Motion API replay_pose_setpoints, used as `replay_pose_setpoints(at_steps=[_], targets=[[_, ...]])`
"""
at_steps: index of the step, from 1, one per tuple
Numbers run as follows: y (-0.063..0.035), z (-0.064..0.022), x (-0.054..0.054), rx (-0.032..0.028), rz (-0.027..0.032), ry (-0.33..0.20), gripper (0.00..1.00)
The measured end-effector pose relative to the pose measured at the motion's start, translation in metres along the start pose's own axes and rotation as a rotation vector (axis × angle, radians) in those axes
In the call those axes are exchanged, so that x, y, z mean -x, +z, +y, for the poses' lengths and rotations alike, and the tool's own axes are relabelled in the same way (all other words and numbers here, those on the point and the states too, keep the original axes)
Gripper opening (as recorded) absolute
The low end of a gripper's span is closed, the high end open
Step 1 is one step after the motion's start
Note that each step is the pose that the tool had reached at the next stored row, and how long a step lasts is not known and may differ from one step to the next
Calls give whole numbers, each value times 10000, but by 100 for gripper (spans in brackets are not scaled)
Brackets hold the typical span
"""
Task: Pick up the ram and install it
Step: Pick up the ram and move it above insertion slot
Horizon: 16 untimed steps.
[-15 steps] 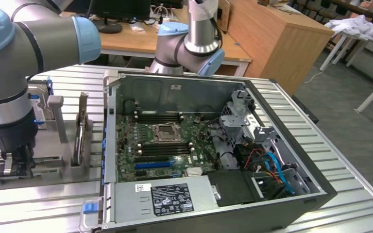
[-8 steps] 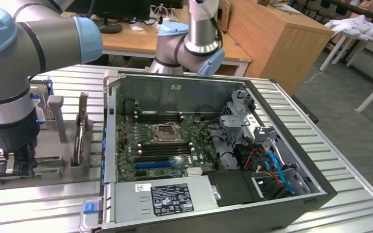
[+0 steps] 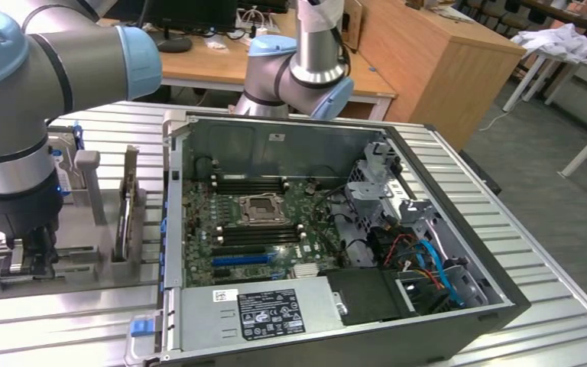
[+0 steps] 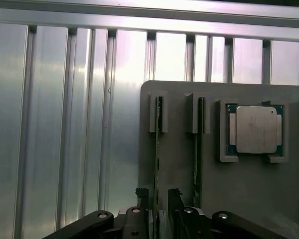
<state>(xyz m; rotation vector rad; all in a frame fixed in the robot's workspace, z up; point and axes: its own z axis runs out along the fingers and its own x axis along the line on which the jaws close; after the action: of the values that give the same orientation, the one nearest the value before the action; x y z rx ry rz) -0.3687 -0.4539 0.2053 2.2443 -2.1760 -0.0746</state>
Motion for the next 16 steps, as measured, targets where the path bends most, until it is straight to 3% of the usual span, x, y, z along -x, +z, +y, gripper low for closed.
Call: replay_pose_setpoints(at_steps=[1,16], targets=[[84,-3,-2,0,0,0,30],[59,-2,-1,-1,-1,0,30]])
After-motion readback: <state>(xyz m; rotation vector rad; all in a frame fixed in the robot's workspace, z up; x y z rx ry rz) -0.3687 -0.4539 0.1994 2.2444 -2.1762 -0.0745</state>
